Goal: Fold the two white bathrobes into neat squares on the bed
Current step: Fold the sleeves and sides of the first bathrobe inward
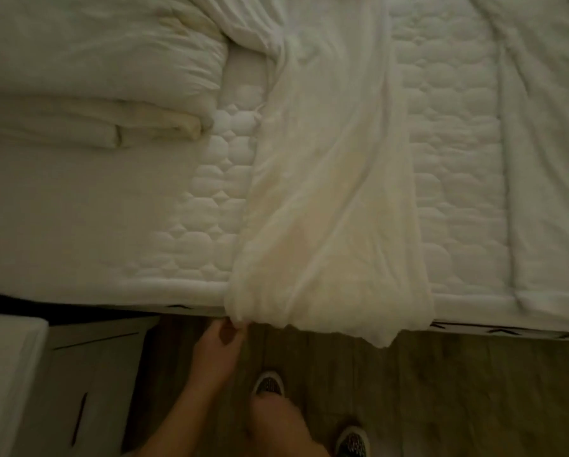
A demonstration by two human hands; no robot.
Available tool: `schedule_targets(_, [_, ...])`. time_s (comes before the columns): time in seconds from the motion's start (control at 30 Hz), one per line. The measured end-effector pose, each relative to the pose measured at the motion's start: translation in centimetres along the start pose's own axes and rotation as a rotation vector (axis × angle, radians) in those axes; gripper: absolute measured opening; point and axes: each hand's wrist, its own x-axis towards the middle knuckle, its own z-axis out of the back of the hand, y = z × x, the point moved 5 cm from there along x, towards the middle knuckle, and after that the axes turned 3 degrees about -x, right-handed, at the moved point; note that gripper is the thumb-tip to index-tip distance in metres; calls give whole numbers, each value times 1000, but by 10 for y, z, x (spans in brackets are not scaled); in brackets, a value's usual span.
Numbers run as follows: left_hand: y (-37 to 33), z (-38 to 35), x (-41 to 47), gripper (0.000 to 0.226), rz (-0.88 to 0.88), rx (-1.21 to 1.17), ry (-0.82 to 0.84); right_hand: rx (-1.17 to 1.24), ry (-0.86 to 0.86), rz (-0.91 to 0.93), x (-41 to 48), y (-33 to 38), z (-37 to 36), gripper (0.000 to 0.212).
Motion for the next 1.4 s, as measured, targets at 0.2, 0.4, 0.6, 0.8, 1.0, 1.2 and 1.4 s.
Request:
schedule_targets(0.2, [-1,4,20,28,-121,105,-79,174,-777,-86,-23,-86,115,14])
schedule_targets(0.4, [-15,5,2,26,-165,-112,-123,220,-977,-357,-53,-178,198,22])
schedule_targets(0.6, [-37,2,0,25,-272,-90,-210,207,-884,-375,-34,-191,207,24])
schedule_targets(0.8, [-57,6,-22,25,-284,-395,-304,404,-1117,-423,-81,-218,209,31])
schedule_targets(1.0, [-35,-24,-8,22,-144,-281,-322,454,-785,-577,-86,-248,204,20])
schedule_targets(1.2, [-5,-25,12,13,-60,-271,8,453,-825,-455,-86,-226,198,25])
schedule_targets(1.4, [27,-23,17,5,-85,-85,-97,665,-1012,-488,-79,-236,144,36])
